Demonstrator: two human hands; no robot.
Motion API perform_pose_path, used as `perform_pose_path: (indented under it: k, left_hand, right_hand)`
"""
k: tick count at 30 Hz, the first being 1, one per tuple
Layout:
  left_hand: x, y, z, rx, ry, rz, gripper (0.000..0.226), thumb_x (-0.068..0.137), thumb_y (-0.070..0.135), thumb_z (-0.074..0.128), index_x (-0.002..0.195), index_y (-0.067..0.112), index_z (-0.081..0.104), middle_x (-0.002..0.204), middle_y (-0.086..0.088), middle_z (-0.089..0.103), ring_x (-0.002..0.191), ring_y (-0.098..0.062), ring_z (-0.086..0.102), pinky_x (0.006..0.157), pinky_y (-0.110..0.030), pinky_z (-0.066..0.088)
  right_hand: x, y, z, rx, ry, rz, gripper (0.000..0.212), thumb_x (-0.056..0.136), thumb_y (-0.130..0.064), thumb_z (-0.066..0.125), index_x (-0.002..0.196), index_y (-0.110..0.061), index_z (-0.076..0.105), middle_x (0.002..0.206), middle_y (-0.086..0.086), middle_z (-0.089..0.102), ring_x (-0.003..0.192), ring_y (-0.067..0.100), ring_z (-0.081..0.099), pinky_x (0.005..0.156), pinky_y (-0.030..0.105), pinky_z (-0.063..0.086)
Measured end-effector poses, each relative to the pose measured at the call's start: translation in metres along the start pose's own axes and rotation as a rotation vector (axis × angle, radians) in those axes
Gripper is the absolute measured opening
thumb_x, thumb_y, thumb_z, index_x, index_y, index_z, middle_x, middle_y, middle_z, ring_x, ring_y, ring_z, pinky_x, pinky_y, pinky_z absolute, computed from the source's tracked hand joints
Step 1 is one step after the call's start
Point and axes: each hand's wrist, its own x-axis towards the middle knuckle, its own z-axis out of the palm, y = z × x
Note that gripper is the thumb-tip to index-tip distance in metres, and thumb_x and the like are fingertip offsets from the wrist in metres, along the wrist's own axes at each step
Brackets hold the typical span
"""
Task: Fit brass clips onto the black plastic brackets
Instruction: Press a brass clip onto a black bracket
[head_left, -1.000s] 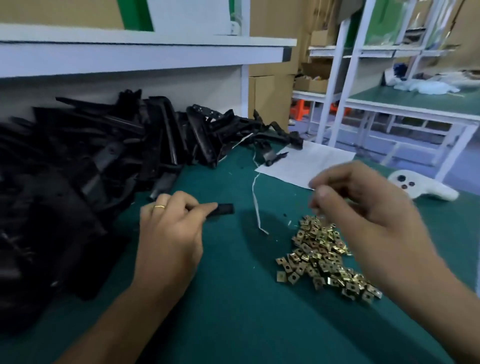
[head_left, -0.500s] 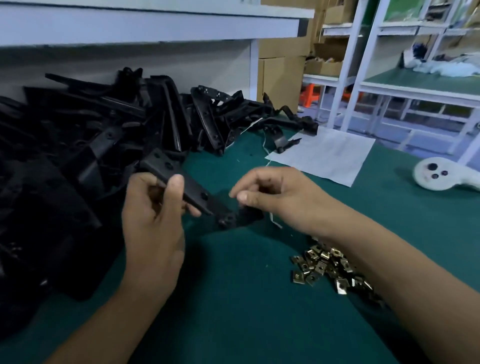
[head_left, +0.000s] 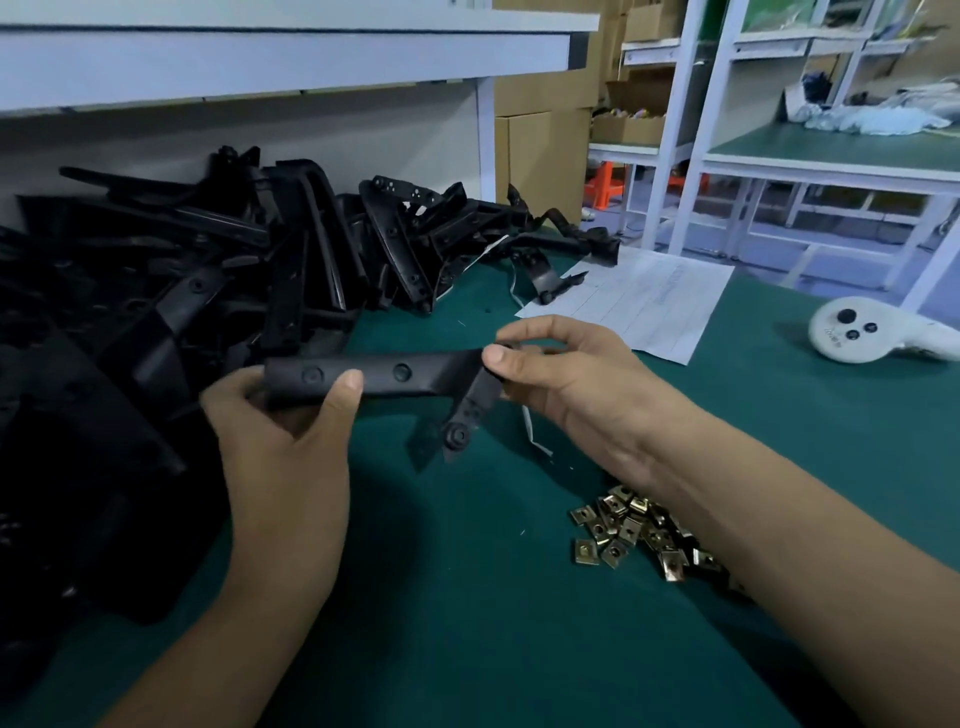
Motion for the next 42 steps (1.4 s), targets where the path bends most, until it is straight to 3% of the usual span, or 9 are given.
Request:
perform_pose_path:
  k: [3, 6, 8, 11, 17, 25, 31, 37, 42]
  left_hand:
    - [-0.005, 0.008, -0.001, 0.537, 0.028, 0.331, 0.072, 0.089, 0.033, 0.076, 0.148, 0.02, 0.036, 0.149, 0.004, 0.038, 0.143, -0.008, 0.032, 0.124, -0.041, 0.029]
    - [-0.019, 0.014, 0.012, 0.883, -0.32, 0.515, 0.07, 0.093, 0.036, 0.062, 0.156, 0.015, 0.041, 0.156, -0.007, 0.044, 0.15, -0.026, 0.032, 0.126, -0.049, 0.023]
    - [-0.025, 0.015, 0.015, 0.878, -0.526, 0.433, 0.077, 0.092, 0.037, 0.063, 0.161, 0.022, 0.033, 0.145, 0.001, 0.055, 0.134, -0.022, 0.047, 0.11, -0.04, 0.041]
    - [-0.022, 0.012, 0.01, 0.896, -0.572, 0.452, 0.078, 0.094, 0.012, 0.063, 0.163, 0.03, 0.031, 0.126, 0.004, 0.061, 0.109, -0.021, 0.051, 0.083, -0.034, 0.04]
    - [-0.019, 0.014, 0.007, 0.878, -0.549, 0.314, 0.068, 0.098, 0.026, 0.048, 0.161, 0.043, 0.029, 0.121, 0.011, 0.056, 0.107, -0.014, 0.048, 0.084, -0.033, 0.043]
    - [-0.017, 0.013, 0.008, 0.929, -0.534, 0.268, 0.066, 0.096, 0.037, 0.045, 0.16, 0.045, 0.03, 0.122, 0.01, 0.056, 0.113, -0.016, 0.048, 0.08, -0.031, 0.034]
    - [-0.016, 0.011, 0.008, 0.945, -0.534, 0.286, 0.068, 0.095, 0.033, 0.047, 0.16, 0.044, 0.031, 0.122, 0.009, 0.057, 0.115, -0.017, 0.049, 0.08, -0.031, 0.035]
    - [-0.021, 0.018, 0.009, 0.908, -0.506, 0.319, 0.072, 0.092, 0.041, 0.043, 0.159, 0.055, 0.019, 0.115, 0.018, 0.052, 0.108, -0.018, 0.055, 0.08, -0.037, 0.047]
    - [-0.023, 0.017, 0.006, 0.883, -0.444, 0.349, 0.072, 0.094, 0.045, 0.043, 0.157, 0.058, 0.012, 0.103, 0.02, 0.043, 0.09, -0.013, 0.054, 0.066, -0.035, 0.046]
  right_hand:
    - [-0.001, -0.006, -0.004, -0.102, 0.046, -0.07, 0.026, 0.084, 0.003, 0.08, 0.105, -0.003, 0.066, 0.081, 0.006, 0.065, 0.086, 0.025, 0.067, 0.091, 0.037, 0.059]
    - [-0.006, -0.006, -0.002, -0.203, -0.065, -0.097, 0.022, 0.083, 0.003, 0.08, 0.098, -0.006, 0.066, 0.08, 0.003, 0.061, 0.085, 0.023, 0.063, 0.092, 0.037, 0.057]
    - [-0.008, -0.006, 0.0, -0.222, -0.148, -0.123, 0.021, 0.085, 0.005, 0.078, 0.097, -0.004, 0.063, 0.077, 0.001, 0.063, 0.079, 0.018, 0.068, 0.081, 0.03, 0.06]
    - [-0.012, -0.02, -0.008, -0.342, -0.307, -0.105, 0.018, 0.089, 0.001, 0.076, 0.099, 0.001, 0.06, 0.083, 0.011, 0.062, 0.077, 0.022, 0.074, 0.073, 0.03, 0.063]
    - [-0.026, -0.044, -0.038, -1.401, -0.473, 0.128, 0.03, 0.066, -0.048, 0.094, 0.087, -0.035, 0.077, 0.081, -0.013, 0.075, 0.069, -0.001, 0.066, 0.068, 0.022, 0.05]
    - [-0.031, -0.04, -0.03, -1.607, -0.437, 0.166, 0.025, 0.067, -0.05, 0.093, 0.079, -0.04, 0.074, 0.081, -0.016, 0.071, 0.069, 0.0, 0.063, 0.058, 0.022, 0.049]
    - [-0.031, -0.038, -0.03, -1.475, -0.5, 0.155, 0.019, 0.08, -0.036, 0.089, 0.084, -0.031, 0.071, 0.076, -0.013, 0.072, 0.061, 0.0, 0.061, 0.056, 0.018, 0.049]
    - [-0.018, -0.033, -0.022, -0.724, -0.188, -0.218, 0.009, 0.095, -0.009, 0.074, 0.102, -0.013, 0.078, 0.084, 0.015, 0.067, 0.075, 0.014, 0.064, 0.076, 0.028, 0.058]
    - [-0.012, -0.017, -0.011, -0.061, -0.055, -0.03, 0.014, 0.088, -0.003, 0.073, 0.1, 0.003, 0.073, 0.092, 0.019, 0.076, 0.079, 0.02, 0.074, 0.073, 0.024, 0.061]
